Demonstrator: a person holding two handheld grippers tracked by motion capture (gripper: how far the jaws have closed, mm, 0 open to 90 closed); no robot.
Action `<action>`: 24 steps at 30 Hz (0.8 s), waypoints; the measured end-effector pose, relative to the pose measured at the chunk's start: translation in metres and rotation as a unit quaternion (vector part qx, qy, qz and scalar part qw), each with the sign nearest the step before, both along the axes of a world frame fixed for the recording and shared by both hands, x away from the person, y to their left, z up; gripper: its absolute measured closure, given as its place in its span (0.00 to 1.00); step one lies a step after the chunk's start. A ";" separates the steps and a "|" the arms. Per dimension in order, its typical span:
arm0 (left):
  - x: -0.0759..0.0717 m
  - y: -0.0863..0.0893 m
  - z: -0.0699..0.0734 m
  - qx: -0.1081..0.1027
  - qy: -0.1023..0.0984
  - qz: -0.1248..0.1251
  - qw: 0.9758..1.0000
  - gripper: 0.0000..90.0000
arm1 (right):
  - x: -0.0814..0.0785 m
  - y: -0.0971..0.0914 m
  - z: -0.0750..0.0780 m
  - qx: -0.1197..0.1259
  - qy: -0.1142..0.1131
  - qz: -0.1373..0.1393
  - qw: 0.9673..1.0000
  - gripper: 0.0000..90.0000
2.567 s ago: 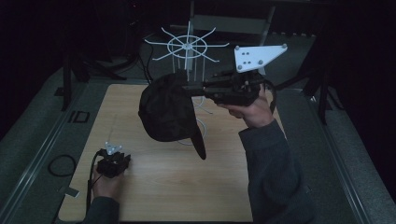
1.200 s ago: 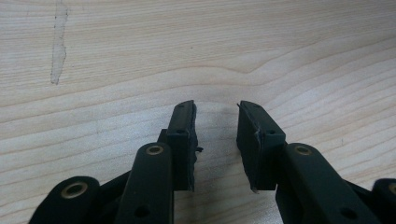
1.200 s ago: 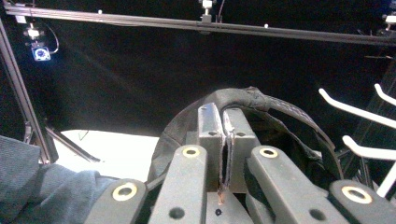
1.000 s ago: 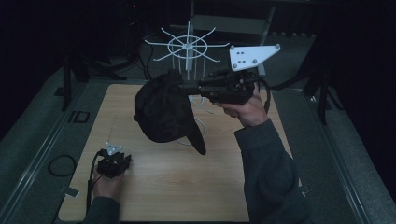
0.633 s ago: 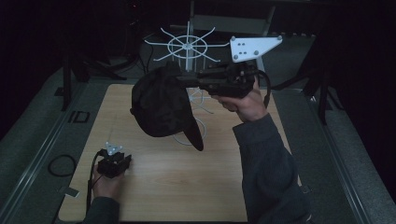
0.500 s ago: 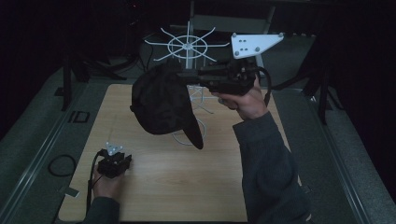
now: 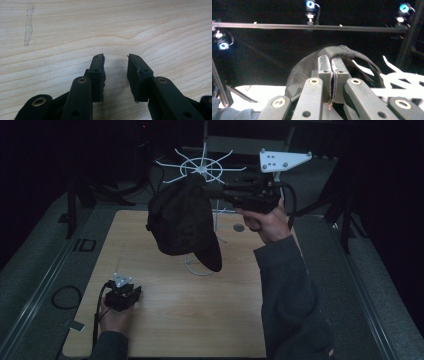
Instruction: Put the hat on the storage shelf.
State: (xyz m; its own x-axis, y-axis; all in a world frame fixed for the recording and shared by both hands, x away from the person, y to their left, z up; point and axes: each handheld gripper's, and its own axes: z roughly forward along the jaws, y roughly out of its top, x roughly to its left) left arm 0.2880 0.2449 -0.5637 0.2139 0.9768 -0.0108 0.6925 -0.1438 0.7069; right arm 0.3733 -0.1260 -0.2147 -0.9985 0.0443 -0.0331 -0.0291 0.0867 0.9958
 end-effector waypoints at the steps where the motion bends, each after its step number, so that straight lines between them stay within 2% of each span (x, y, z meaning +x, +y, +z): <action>1: 0.000 0.000 0.000 0.000 0.000 0.000 1.000 0.74 | 0.006 -0.003 -0.007 -0.001 0.010 -0.009 1.000 0.97; 2: 0.000 0.000 0.000 -0.001 0.000 0.000 1.000 0.74 | 0.018 -0.010 -0.022 0.010 0.037 -0.017 0.999 0.97; 3: 0.000 -0.001 0.000 -0.001 0.000 0.000 1.000 0.74 | 0.024 -0.015 -0.030 0.018 0.052 -0.023 0.998 0.96; 6: 0.000 0.000 0.000 -0.001 0.000 0.000 1.000 0.74 | 0.031 -0.019 -0.044 0.013 0.069 -0.035 0.997 0.96; 9: 0.000 -0.001 0.000 0.000 0.001 -0.001 1.000 0.74 | 0.031 -0.019 -0.052 -0.002 0.068 -0.053 0.996 0.95; 14: -0.001 -0.001 0.000 -0.001 0.000 -0.001 1.000 0.73 | 0.026 -0.022 -0.054 0.000 0.062 -0.080 0.995 0.90; 19: -0.001 -0.001 0.000 -0.001 0.000 0.000 1.000 0.73 | 0.021 -0.028 -0.055 -0.013 0.051 -0.122 0.991 0.72; 22: 0.000 -0.001 0.000 -0.002 0.000 0.001 1.000 0.73 | 0.019 -0.031 -0.057 -0.024 0.045 -0.138 0.989 0.63; 24: 0.000 -0.001 0.000 -0.002 0.000 0.001 1.000 0.72 | 0.018 -0.034 -0.059 -0.023 0.047 -0.144 0.988 0.61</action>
State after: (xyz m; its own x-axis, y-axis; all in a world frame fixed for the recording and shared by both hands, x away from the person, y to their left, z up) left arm 0.2878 0.2437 -0.5638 0.2129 0.9770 -0.0143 0.6920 -0.1404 0.7081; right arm 0.3914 -0.1602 -0.2736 -0.9435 0.3275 0.0505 0.0954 0.1227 0.9878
